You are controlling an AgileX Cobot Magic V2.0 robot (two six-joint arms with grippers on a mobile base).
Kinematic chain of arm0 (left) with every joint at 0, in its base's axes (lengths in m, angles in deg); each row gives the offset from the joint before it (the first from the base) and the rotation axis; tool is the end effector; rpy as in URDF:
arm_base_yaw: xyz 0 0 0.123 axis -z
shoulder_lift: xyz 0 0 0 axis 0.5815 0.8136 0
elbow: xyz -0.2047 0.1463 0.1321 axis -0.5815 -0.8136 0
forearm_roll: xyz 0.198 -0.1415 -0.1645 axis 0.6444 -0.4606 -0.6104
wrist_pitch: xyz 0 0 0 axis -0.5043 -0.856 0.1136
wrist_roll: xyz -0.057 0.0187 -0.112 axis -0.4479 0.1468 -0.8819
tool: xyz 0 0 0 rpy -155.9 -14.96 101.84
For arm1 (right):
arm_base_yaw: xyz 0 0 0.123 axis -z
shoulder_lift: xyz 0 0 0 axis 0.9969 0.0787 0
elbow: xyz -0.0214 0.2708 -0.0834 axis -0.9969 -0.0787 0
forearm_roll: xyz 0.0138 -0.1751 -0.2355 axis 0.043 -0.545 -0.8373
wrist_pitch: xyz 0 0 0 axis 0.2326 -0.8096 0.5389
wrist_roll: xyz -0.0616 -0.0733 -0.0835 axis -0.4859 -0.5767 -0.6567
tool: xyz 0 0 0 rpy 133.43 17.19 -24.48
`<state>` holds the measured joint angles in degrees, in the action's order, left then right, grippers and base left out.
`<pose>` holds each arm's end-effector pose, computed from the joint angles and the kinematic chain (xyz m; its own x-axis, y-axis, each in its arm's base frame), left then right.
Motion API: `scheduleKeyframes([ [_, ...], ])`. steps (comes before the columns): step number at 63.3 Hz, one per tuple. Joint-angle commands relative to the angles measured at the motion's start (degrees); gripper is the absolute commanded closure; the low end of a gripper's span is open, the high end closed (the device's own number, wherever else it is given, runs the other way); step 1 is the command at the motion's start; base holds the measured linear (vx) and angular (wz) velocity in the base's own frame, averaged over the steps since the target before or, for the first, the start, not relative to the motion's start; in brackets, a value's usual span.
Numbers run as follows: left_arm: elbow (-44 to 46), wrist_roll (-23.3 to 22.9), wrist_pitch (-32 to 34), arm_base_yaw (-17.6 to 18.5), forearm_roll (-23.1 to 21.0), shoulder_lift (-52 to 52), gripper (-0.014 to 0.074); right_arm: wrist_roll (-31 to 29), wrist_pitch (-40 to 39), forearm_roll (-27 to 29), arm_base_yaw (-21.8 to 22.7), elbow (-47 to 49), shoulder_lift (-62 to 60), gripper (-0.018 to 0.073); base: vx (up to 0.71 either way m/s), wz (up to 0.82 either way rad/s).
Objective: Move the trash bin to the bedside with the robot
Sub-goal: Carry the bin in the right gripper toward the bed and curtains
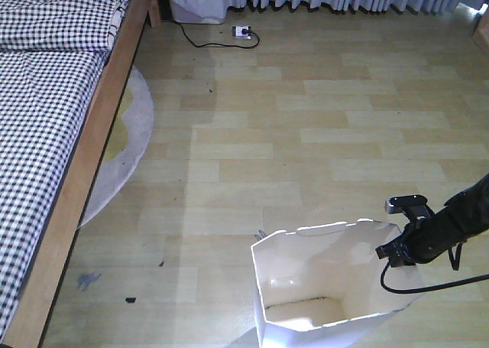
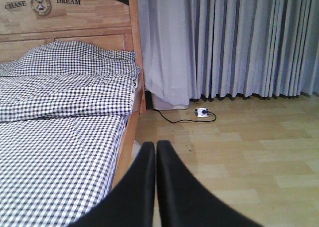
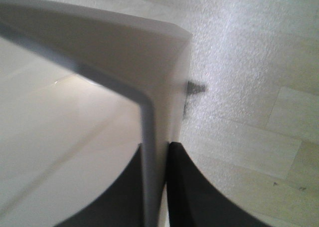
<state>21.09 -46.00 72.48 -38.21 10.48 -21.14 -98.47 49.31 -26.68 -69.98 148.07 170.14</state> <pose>0.1352 0.0069 0.1918 -0.0413 -0.0181 -0.9990 -0.0516 0.9985 -0.0160 0.3255 -0.0595 -0.1561 -0.9824 -0.1495 -0.1118 -0.1700 0.9640 0.2046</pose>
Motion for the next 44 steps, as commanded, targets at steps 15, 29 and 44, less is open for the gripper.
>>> scheduleKeyframes([
  [15, 1.2, -0.3, 4.1, 0.0, -0.3, -0.3, 0.0603, 0.2, 7.2, 1.4, 0.2, 0.5, -4.5, 0.0564, 0.29, -0.05],
  [29, 1.2, -0.3, 4.1, 0.0, -0.3, -0.3, 0.0603, 0.2, 7.2, 1.4, 0.2, 0.5, -4.5, 0.0564, 0.29, -0.07],
  [44, 1.2, -0.3, 4.1, 0.0, -0.3, -0.3, 0.0603, 0.2, 7.2, 1.4, 0.2, 0.5, -4.5, 0.0564, 0.29, -0.08],
])
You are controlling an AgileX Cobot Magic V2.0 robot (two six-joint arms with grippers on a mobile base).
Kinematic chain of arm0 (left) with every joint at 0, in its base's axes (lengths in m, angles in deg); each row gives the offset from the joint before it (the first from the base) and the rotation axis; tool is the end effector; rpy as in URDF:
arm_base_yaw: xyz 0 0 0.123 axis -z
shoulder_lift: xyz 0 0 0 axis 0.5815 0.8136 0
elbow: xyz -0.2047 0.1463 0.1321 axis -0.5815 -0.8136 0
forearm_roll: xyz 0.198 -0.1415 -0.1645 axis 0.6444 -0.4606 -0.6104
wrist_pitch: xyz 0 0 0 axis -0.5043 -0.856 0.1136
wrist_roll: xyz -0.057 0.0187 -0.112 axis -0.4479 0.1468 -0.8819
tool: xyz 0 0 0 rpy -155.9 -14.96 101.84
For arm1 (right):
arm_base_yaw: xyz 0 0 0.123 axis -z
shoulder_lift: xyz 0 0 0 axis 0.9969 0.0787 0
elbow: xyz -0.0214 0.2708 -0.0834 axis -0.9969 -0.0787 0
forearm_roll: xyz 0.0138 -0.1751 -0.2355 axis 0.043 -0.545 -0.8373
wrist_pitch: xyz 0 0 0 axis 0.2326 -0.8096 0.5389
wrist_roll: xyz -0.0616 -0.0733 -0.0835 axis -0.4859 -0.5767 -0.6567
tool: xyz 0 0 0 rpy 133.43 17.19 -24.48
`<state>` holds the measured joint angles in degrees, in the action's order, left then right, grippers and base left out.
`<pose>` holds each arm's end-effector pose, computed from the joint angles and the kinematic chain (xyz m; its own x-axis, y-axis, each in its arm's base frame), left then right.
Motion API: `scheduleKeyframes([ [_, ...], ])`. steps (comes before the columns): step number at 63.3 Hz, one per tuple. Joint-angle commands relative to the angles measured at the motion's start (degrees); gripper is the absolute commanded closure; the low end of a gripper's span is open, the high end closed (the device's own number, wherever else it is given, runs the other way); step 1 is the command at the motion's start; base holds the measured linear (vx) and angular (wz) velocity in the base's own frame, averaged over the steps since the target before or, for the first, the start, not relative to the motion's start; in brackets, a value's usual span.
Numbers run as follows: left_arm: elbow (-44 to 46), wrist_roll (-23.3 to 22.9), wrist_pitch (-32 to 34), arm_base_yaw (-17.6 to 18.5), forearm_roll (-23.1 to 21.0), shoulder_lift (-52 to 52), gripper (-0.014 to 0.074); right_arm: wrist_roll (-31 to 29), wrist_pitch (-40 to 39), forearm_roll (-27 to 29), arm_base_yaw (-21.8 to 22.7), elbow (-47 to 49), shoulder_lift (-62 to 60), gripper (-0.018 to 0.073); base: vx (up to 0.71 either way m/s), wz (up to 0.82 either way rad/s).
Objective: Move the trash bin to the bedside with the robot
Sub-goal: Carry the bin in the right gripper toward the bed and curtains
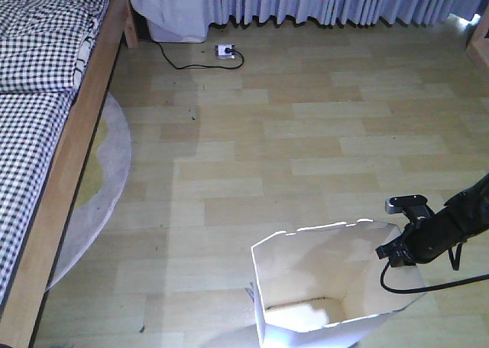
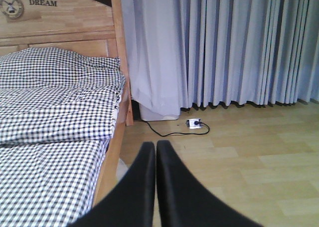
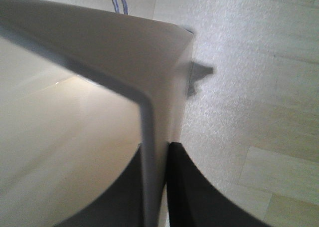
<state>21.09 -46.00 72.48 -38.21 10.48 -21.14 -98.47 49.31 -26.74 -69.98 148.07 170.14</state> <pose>0.1352 0.0069 0.1918 -0.0413 -0.0181 -0.9990 -0.0516 0.9985 -0.0160 0.3254 -0.0595 -0.1561 -0.9823 -0.1505 -0.1117 -0.1710 0.9638 0.2045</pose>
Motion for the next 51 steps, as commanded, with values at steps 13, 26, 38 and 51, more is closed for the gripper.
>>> scheduleKeyframes([
  [13, 1.2, -0.3, 4.1, 0.0, -0.3, -0.3, 0.0603, 0.2, 7.2, 1.5, 0.2, 0.5, -4.5, 0.0564, 0.3, -0.06],
  [26, 1.2, -0.3, 4.1, 0.0, -0.3, -0.3, 0.0603, 0.2, 7.2, 1.5, 0.2, 0.5, -4.5, 0.0564, 0.3, -0.03],
  [38, 1.2, -0.3, 4.1, 0.0, -0.3, -0.3, 0.0603, 0.2, 7.2, 1.5, 0.2, 0.5, -4.5, 0.0564, 0.3, -0.02],
  [51, 1.2, -0.3, 4.1, 0.0, -0.3, -0.3, 0.0603, 0.2, 7.2, 1.5, 0.2, 0.5, -4.5, 0.0564, 0.31, 0.01],
])
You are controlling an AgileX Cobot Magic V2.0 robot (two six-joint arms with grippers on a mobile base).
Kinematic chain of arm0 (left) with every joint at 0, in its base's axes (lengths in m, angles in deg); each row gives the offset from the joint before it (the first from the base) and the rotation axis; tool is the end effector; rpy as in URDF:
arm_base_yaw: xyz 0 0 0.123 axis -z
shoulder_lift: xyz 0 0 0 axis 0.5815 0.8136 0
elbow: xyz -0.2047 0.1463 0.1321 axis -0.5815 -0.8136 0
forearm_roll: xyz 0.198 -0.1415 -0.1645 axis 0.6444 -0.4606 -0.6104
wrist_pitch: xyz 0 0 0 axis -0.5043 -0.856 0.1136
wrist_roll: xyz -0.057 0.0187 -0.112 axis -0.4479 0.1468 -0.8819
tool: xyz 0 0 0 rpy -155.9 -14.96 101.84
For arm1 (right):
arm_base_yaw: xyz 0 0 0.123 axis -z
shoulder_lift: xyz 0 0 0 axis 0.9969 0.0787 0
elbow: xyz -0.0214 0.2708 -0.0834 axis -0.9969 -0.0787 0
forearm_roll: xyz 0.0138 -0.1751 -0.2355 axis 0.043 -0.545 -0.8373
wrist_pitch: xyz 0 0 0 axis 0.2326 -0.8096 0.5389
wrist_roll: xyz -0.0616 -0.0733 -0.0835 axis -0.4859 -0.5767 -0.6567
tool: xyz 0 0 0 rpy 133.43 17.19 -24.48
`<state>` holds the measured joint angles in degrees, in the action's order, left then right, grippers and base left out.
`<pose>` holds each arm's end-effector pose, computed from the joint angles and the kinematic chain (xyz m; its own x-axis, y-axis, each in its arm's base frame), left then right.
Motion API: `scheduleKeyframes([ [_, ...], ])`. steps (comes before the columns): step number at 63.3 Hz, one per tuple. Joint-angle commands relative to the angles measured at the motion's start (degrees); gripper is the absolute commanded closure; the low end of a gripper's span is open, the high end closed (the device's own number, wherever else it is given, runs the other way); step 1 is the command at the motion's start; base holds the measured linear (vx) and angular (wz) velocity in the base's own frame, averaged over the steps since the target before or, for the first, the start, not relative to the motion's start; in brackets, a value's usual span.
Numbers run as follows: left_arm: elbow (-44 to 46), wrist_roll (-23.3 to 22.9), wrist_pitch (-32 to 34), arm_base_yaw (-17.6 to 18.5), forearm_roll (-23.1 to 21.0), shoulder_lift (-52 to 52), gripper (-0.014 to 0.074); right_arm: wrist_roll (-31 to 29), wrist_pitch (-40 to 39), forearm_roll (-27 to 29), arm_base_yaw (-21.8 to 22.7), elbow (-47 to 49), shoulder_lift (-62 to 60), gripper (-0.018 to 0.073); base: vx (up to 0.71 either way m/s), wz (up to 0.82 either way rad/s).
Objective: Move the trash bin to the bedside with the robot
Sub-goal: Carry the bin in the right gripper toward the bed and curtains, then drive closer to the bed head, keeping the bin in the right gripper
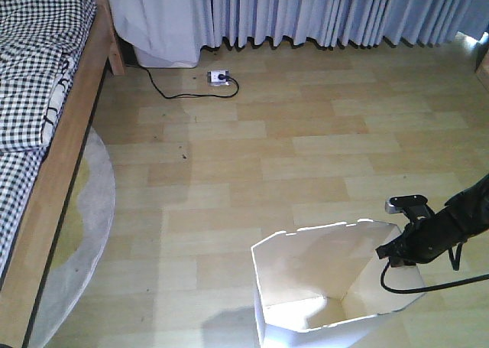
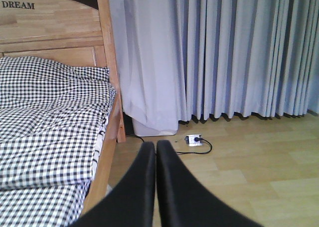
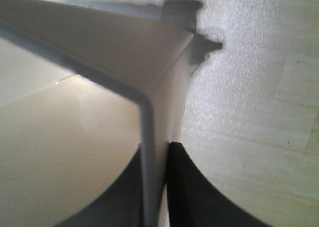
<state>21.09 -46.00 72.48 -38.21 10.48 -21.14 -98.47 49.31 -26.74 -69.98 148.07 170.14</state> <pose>0.1352 0.0069 0.1918 -0.0413 -0.0181 -0.9990 -0.0516 0.9985 -0.0160 0.3254 -0.0595 -0.1561 -0.9823 -0.1505 -0.1117 -0.1710 0.9638 0.2045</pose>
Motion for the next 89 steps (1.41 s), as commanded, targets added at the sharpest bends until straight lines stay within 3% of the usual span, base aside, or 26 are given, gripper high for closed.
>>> scheduleKeyframes([
  [1, 1.2, -0.3, 4.1, 0.0, -0.3, -0.3, 0.0603, 0.2, 7.2, 1.5, 0.2, 0.5, -4.5, 0.0564, 0.31, 0.03],
  [89, 1.2, -0.3, 4.1, 0.0, -0.3, -0.3, 0.0603, 0.2, 7.2, 1.5, 0.2, 0.5, -4.5, 0.0564, 0.28, 0.04],
])
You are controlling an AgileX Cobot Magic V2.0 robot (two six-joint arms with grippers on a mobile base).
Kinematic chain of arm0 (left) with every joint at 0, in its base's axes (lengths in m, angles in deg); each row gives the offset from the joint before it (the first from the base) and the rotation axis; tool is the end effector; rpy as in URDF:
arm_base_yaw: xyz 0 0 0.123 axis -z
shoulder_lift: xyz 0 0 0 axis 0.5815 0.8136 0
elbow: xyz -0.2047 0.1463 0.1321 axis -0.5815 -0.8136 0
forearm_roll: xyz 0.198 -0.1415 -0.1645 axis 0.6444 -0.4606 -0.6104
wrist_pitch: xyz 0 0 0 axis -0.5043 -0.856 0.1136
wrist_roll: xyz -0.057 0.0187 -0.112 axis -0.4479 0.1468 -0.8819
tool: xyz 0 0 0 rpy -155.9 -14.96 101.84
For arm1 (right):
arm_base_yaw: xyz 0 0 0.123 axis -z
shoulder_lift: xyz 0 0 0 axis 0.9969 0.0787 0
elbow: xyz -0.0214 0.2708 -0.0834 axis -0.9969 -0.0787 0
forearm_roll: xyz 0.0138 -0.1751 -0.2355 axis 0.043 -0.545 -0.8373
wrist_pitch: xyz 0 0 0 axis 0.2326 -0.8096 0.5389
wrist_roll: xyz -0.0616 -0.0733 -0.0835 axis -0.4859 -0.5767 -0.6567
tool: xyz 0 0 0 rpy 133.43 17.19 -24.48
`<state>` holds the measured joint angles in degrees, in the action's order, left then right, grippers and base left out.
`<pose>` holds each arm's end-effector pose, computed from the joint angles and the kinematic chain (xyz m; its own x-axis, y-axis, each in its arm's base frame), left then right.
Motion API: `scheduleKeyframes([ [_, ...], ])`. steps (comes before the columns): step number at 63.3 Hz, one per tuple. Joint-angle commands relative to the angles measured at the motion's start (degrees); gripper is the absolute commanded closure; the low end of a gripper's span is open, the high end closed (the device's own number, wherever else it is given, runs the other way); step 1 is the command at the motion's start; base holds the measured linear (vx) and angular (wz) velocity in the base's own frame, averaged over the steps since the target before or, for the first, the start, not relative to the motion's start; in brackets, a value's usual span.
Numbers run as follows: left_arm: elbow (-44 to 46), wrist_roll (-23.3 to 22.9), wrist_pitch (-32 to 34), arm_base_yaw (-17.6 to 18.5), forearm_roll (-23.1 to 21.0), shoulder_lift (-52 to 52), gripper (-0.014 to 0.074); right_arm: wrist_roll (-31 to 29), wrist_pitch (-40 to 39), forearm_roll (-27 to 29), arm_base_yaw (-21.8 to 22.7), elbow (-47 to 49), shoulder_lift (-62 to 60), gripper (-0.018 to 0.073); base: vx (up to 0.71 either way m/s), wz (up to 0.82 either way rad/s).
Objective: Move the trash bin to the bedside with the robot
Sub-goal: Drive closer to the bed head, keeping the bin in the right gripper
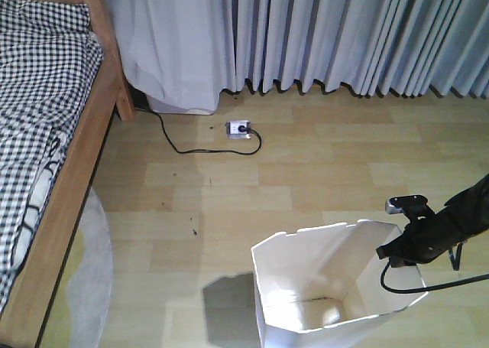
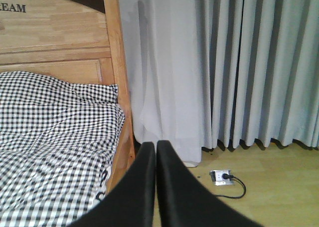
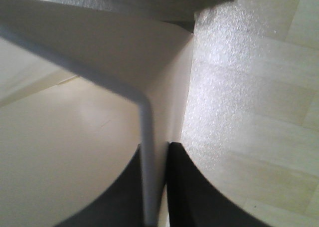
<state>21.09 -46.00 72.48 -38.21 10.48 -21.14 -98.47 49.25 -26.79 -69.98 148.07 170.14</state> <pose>0.1352 0.0069 0.1918 -0.0413 -0.0181 -0.9990 -0.0516 0.9985 -0.0160 0.3255 -0.0597 -0.1561 -0.9821 -0.1513 -0.1119 -0.1717 0.9639 0.2033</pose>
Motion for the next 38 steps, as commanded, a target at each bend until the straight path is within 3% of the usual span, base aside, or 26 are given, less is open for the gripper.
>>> scheduleKeyframes([
  [1, 1.2, -0.3, 4.1, 0.0, -0.3, -0.3, 0.0603, 0.2, 7.3, 1.6, 0.2, 0.5, -4.5, 0.0564, 0.26, -0.01],
  [38, 1.2, -0.3, 4.1, 0.0, -0.3, -0.3, 0.0603, 0.2, 7.3, 1.6, 0.2, 0.5, -4.5, 0.0564, 0.25, 0.02],
])
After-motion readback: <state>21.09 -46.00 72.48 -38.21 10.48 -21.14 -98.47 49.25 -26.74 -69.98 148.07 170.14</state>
